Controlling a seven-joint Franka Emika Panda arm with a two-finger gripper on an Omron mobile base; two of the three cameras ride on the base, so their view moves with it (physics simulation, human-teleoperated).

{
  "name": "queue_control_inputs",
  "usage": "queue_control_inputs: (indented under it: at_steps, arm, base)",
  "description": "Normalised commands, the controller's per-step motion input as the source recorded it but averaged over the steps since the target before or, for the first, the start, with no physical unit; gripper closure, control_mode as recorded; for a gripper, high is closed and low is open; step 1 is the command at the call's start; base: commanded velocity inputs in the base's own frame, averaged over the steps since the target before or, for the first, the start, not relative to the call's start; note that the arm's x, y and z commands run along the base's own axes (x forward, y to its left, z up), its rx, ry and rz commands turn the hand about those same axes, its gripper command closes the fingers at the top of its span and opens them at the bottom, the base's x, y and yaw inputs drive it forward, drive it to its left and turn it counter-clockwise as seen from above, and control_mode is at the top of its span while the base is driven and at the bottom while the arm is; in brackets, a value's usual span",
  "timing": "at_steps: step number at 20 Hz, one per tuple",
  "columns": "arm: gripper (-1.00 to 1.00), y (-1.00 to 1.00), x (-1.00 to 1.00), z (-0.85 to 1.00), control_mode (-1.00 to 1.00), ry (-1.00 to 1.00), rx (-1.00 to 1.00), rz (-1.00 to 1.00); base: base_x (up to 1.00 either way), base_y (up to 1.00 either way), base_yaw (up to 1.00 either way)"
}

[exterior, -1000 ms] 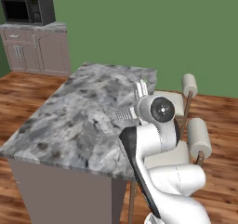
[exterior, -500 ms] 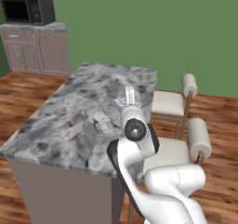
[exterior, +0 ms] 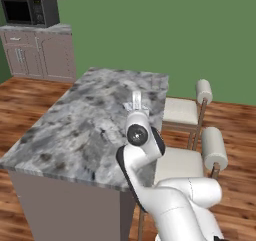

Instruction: Open the freezer door, pick up the ice cube tray from the freezer, and place it on the dining counter.

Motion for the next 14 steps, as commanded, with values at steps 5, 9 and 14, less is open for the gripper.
queue_control_inputs:
  at_steps: [5, 9, 14]
  arm:
    - [1.0, 0.07, 0.49, -0.01, -1.0, 0.04, 0.0, -0.05]
    - [1.0, 0.05, 0.52, -0.06, -1.0, 0.04, 0.0, -0.03]
    - [1.0, 0.07, 0.52, -0.19, -1.0, 0.01, 0.0, -0.02]
  base:
    - [0.0, 0.0, 0.0]
    - [0.0, 0.0, 0.0]
    - [0.0, 0.0, 0.0]
